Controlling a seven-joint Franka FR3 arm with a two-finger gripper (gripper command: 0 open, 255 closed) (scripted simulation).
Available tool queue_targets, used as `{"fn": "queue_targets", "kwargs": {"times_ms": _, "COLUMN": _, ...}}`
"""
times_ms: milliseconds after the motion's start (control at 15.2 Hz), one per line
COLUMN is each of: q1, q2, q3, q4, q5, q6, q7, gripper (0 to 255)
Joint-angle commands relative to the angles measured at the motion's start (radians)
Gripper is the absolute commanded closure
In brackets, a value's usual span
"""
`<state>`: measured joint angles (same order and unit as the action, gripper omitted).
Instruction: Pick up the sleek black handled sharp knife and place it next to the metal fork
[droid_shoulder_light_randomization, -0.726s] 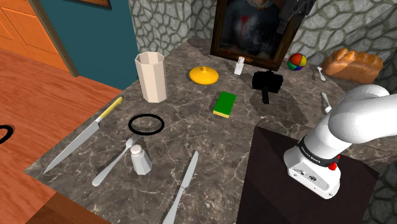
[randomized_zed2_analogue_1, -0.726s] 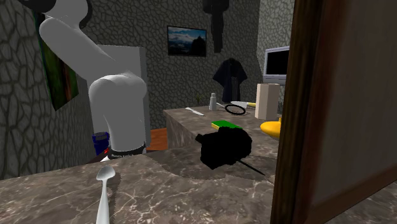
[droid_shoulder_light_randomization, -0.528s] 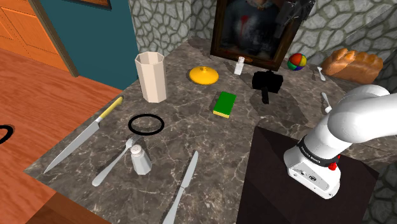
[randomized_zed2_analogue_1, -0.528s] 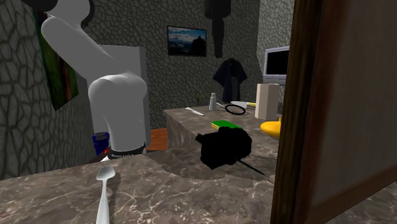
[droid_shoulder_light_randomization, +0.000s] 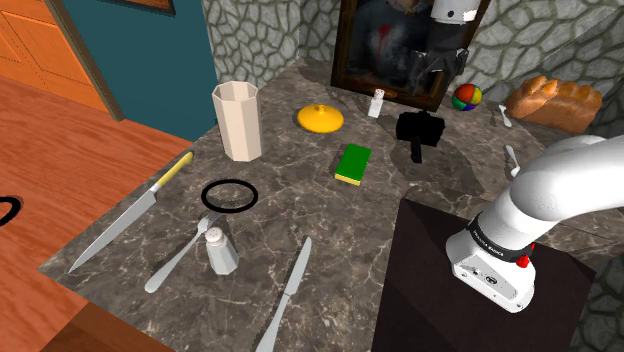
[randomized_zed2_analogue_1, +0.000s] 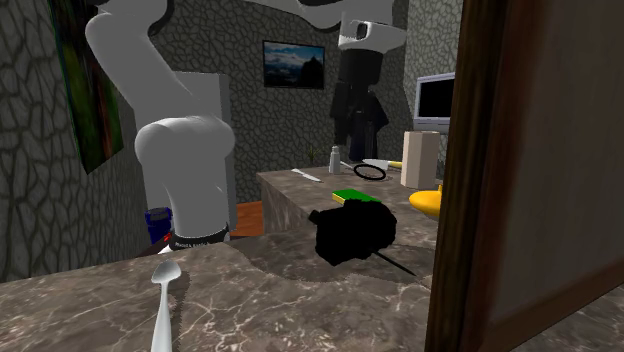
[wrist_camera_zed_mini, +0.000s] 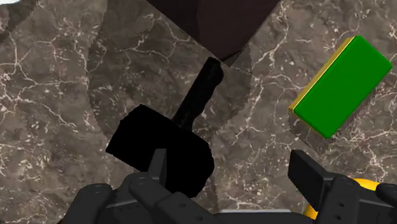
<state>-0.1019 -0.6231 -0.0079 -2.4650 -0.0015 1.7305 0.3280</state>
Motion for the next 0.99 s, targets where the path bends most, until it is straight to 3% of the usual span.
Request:
{"fn": "queue_targets", "kwargs": {"times_ms": 0, "q1": -0.026, "q2": 0.043, "q3": 0.004, "q4": -0.026, "q5": 0.01, "q6": 0.026, "q7": 0.074, "gripper": 0}}
{"fn": "queue_targets", "kwargs": {"times_ms": 594, "q1": -0.121, "q2": 0.252, "q3": 0.002, "q4": -0.151, "q5": 0.074, "q6": 0.187, "q7": 0.369, "gripper": 0}}
{"fn": "queue_targets", "kwargs": {"times_ms": 924, "q1": -0.117, "q2": 0.269, "q3": 0.005, "q4": -0.208, "q5": 0.08, "q6": 0.261, "q7": 0.367, "gripper": 0}}
